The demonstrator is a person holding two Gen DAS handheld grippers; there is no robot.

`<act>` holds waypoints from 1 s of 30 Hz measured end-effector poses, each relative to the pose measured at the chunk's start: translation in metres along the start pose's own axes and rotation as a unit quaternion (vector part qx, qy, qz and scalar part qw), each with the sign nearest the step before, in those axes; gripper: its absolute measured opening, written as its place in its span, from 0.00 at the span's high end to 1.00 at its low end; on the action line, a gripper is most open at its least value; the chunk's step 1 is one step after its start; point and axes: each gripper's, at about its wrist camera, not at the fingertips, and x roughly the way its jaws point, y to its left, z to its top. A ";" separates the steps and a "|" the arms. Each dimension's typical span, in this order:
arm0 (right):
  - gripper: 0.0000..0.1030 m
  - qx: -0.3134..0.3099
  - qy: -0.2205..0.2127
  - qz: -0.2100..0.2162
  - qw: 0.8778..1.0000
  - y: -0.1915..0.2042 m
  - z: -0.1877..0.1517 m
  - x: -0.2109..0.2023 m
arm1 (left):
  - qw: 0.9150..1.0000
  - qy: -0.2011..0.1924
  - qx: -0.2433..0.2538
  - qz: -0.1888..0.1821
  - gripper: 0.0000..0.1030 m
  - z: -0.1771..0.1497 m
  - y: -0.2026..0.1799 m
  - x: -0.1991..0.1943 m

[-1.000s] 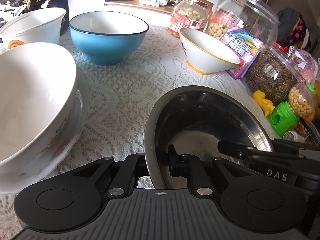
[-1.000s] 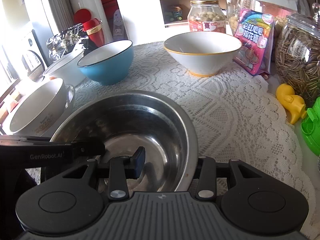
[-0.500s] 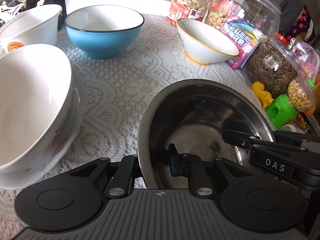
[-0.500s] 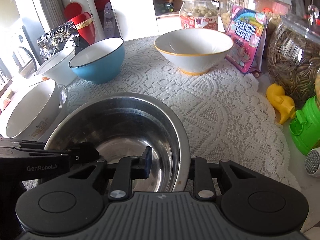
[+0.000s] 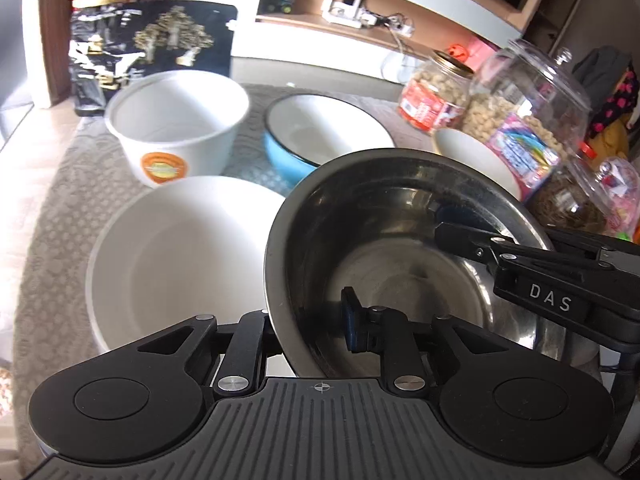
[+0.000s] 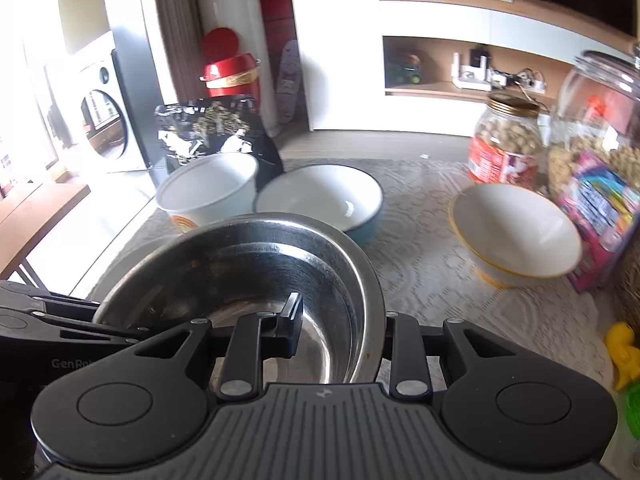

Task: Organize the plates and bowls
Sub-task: 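Carry the steel bowl with both tools over the stacked white bowls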

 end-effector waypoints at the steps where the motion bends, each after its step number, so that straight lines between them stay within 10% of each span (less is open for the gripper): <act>1: 0.73 -0.007 -0.002 0.006 1.000 0.010 0.005 0.006 | 1.000 -0.007 -0.003 0.011 0.78 0.003 0.008 -0.005; 12: 0.75 -0.057 0.034 0.040 0.997 0.076 0.024 0.068 | 0.994 -0.035 -0.074 0.067 0.81 0.019 0.079 -0.016; 30: 0.76 -0.055 0.072 0.037 0.995 0.074 0.007 0.085 | 0.995 -0.006 -0.077 0.070 0.80 0.012 0.091 0.004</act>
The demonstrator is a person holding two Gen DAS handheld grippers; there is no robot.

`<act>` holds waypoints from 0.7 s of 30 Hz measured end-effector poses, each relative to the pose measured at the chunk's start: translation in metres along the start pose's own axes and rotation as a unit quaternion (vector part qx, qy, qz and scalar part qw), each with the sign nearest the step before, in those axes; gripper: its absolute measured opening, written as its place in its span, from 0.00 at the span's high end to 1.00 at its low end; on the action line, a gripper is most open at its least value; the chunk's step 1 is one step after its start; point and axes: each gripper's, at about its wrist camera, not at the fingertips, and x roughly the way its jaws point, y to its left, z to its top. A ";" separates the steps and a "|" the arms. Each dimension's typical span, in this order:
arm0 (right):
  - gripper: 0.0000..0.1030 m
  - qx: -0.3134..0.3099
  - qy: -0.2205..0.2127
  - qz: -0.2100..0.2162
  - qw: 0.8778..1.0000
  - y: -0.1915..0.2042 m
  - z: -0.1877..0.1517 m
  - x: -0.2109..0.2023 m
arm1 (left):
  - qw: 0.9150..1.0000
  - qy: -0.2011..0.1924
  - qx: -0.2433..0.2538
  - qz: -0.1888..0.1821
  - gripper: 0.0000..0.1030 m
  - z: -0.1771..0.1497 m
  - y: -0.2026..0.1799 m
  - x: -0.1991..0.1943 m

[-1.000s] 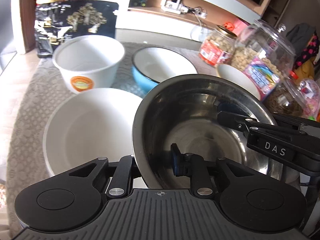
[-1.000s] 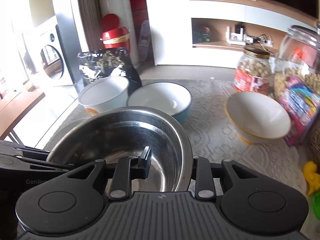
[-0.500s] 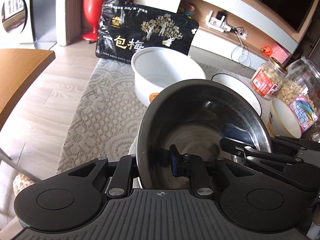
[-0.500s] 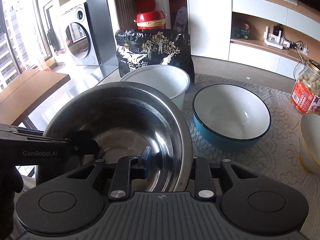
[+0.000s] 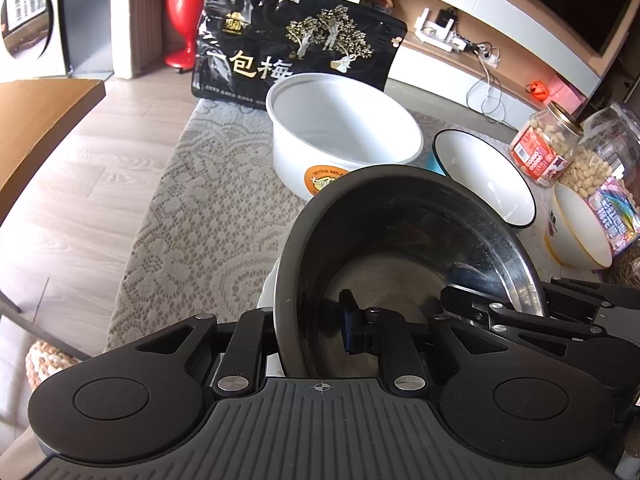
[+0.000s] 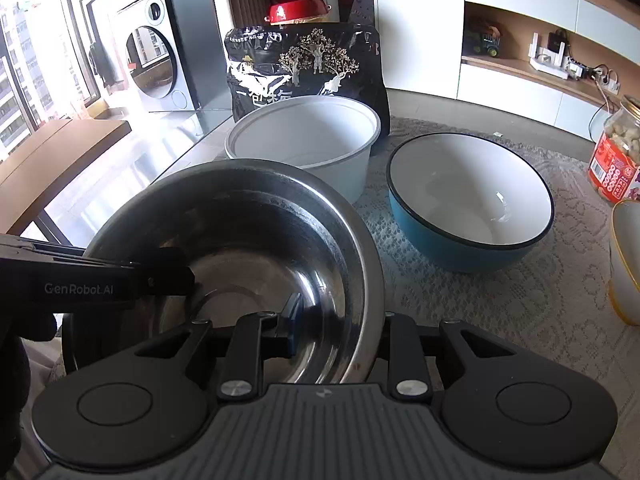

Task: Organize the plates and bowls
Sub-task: 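Carry the steel bowl with both tools over the stacked white bowls, then lower the steel bowl onto the stacked white bowls with both tools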

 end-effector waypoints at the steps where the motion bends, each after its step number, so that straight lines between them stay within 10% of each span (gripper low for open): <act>1: 0.76 0.000 -0.001 0.000 1.000 0.000 -0.001 -0.001 | 1.000 -0.001 0.001 0.000 0.80 0.000 0.000 0.000; 21: 0.74 0.000 -0.011 0.000 1.000 0.003 -0.011 -0.008 | 1.000 -0.004 -0.003 -0.020 0.78 -0.018 0.002 -0.013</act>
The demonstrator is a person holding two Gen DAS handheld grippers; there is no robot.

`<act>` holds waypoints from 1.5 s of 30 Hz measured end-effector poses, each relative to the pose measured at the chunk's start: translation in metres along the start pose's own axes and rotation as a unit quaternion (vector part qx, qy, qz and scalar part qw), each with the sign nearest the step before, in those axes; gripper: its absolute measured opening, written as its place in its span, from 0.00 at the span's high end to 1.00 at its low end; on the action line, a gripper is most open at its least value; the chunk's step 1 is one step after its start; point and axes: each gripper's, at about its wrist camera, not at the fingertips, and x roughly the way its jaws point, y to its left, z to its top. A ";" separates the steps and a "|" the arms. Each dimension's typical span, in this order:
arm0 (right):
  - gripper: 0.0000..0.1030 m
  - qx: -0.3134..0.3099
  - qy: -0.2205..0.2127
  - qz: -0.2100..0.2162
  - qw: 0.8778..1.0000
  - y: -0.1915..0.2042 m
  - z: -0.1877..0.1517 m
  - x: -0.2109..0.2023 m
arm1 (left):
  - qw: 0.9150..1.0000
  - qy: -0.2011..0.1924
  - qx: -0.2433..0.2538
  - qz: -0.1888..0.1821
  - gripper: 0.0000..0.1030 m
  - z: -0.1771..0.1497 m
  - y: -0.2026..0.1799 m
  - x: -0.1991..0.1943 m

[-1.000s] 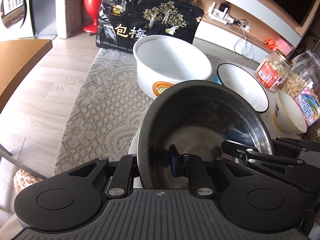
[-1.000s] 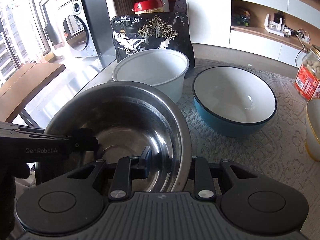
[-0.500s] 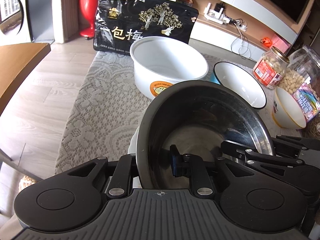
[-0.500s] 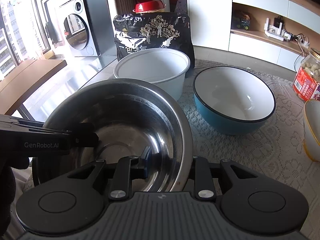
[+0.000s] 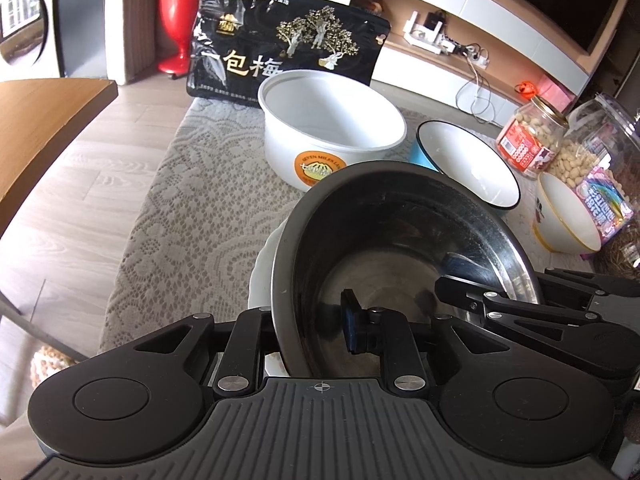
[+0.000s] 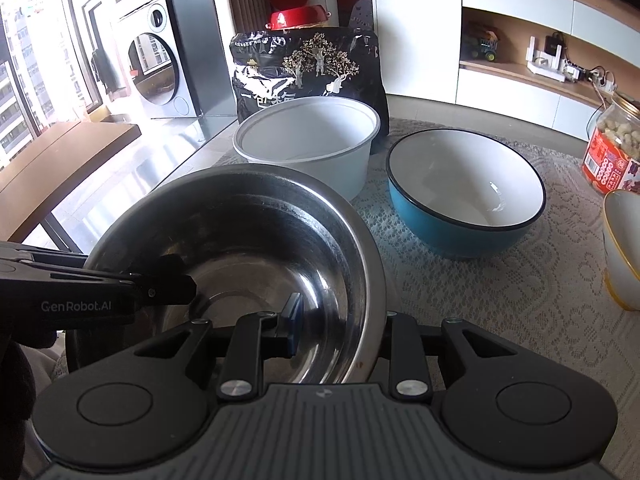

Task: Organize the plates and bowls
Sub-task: 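Lower the steel bowl onto the stacked white bowls with both tools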

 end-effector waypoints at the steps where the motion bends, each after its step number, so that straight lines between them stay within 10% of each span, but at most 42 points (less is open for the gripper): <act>1: 0.74 -0.001 0.001 0.001 1.000 0.000 0.001 0.001 | 1.000 0.007 -0.013 -0.011 0.78 0.002 0.004 0.000; 26: 0.76 0.057 0.031 0.068 0.996 -0.027 0.009 -0.003 | 0.998 0.051 0.000 -0.041 0.77 0.020 0.014 0.003; 45: 0.76 0.038 0.029 0.043 0.998 -0.017 0.009 -0.013 | 0.998 0.037 0.017 -0.052 0.76 0.012 0.016 -0.024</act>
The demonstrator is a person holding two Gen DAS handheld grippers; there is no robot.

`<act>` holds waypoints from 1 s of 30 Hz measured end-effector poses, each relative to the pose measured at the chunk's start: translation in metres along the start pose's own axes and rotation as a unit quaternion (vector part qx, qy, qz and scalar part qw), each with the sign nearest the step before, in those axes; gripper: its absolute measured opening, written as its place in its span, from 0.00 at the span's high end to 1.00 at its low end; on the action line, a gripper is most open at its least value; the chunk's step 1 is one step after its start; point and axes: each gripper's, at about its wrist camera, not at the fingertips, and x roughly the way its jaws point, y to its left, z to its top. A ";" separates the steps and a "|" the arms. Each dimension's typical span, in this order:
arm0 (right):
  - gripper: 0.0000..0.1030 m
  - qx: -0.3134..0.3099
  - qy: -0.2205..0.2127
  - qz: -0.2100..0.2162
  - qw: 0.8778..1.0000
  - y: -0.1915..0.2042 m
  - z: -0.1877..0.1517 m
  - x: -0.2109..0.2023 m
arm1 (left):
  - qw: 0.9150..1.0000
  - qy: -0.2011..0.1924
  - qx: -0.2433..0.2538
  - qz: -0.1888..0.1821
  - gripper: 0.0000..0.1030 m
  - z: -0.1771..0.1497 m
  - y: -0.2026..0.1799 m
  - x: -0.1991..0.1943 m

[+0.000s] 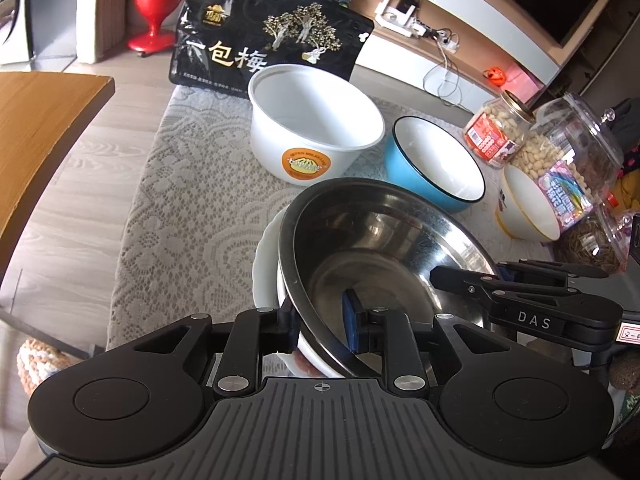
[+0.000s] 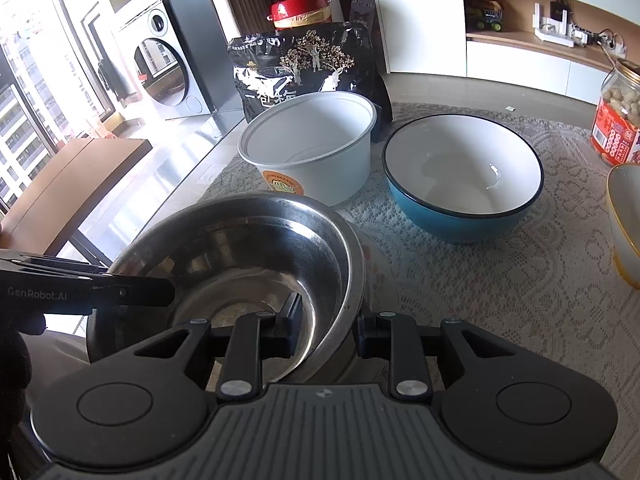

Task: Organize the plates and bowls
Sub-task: 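Lower the steel bowl onto the stacked white bowls with both tools, then open both tools and release the steel bowl rim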

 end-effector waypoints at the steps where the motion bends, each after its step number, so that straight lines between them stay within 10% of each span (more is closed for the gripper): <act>1: 0.76 -0.002 -0.001 -0.001 1.000 0.001 -0.001 0.000 | 1.000 0.000 0.005 0.002 0.76 0.000 -0.001 0.000; 25: 0.70 0.030 0.033 0.035 0.998 -0.011 0.008 -0.011 | 0.999 0.047 -0.009 0.001 0.75 0.015 0.001 0.017; 30: 0.53 0.018 0.023 0.018 0.999 -0.013 0.005 -0.019 | 0.999 0.032 0.018 0.029 0.77 0.011 -0.008 0.022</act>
